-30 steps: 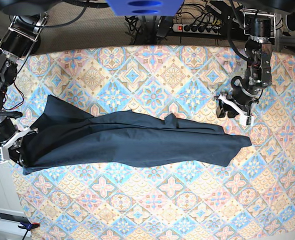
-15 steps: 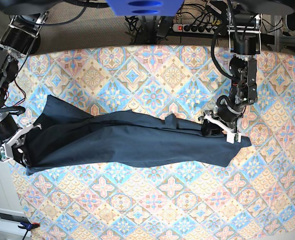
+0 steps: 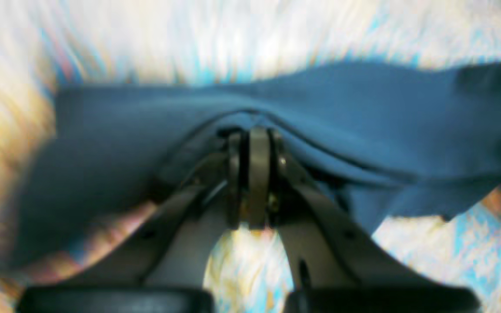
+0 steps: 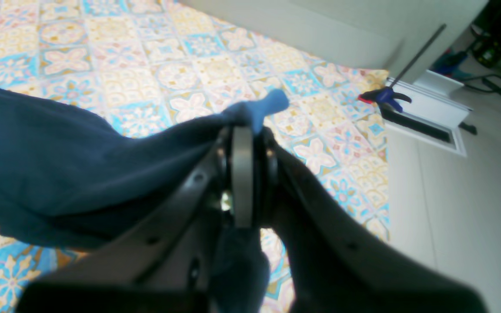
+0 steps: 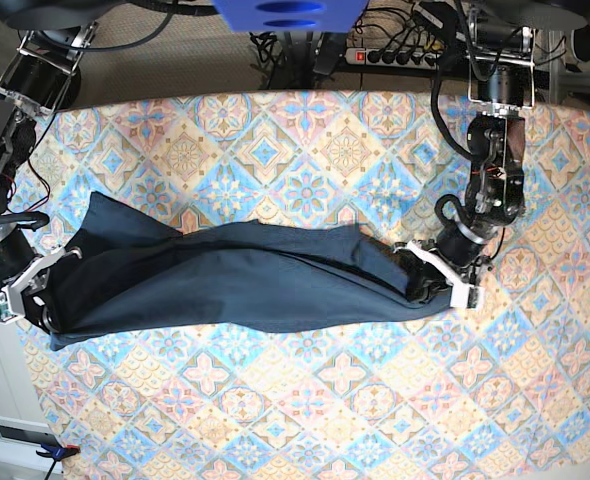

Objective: Layout the t-shirt on the table in an organized manner, then fold the t-shirt properly
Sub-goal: 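Regrasp the shirt end with the left gripper and pull it taut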

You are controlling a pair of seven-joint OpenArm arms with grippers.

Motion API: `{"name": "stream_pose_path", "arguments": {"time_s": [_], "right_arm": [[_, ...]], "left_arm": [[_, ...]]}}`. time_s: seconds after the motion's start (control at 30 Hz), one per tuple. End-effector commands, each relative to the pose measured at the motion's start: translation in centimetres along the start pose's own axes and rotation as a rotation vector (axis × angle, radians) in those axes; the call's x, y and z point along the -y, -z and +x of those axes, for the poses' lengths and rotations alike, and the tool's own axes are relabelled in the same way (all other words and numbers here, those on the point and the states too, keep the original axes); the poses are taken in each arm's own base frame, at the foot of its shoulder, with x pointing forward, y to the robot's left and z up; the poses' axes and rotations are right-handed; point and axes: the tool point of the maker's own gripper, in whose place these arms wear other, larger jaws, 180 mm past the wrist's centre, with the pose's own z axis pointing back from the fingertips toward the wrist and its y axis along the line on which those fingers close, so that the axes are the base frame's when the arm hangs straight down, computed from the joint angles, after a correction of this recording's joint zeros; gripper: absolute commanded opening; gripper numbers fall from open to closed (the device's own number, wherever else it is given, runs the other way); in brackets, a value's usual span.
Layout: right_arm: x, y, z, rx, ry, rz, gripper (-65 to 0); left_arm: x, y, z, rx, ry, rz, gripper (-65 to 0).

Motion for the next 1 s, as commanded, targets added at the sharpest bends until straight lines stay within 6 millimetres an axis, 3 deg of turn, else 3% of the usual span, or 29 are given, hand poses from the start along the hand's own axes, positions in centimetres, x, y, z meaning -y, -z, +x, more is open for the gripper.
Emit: {"name": "stream_pose_path", "arguments": {"time_s": [0.0,0.17,0.33,0.5,0.57,0.67,0.73,0.8,0.87,0.97], "right_arm": [[0.7,-0.3,2.3,0.068,-0.024,-0.007,-65.0],[0.7,-0.3,2.2,0.067,-0.023,-0.007,-65.0],[0.7,-0.3,2.2,0.065,-0.023,-0.007,-65.0],[0.3,-0.5,1.6,0.051,-0.023,-0.001,-65.0],[0.3,-0.5,1.6,0.050,-0.023,0.001,-65.0],[0.1,-0.4,1.6,0.049,-0.024,0.005,-65.0],[0.1,-0.4,1.5,0.044,-0.024,0.007,-65.0],[0.1,-0.4,1.4,0.043,-0.023,0.006,-65.0],[0.1,-0.4,1.4,0.043,-0.023,0.006,-65.0],[-0.1,-0.5,0.8,0.026,-0.018,0.011,-65.0]], "left_arm": [[0.6,-1.0,2.1,0.043,0.049,-0.022,-65.0],[0.1,-6.3,5.4,0.111,0.045,-0.019,-65.0],[-2.9,-11.1,7.5,0.127,-0.044,-0.006,-65.0],[-5.4,-15.5,11.5,0.212,-0.098,0.005,-65.0],[-8.1,-16.3,11.9,0.237,-0.144,0.060,-64.9],[-13.6,-15.1,11.5,0.242,-0.248,0.158,-64.8],[-17.0,-12.6,8.9,0.167,-0.315,0.226,-64.8],[-19.2,-10.4,6.1,0.075,-0.348,0.281,-64.8],[-19.3,-7.9,3.8,-0.002,-0.355,0.297,-64.8],[-18.7,-6.2,1.5,-0.047,-0.301,0.327,-64.8]]}}
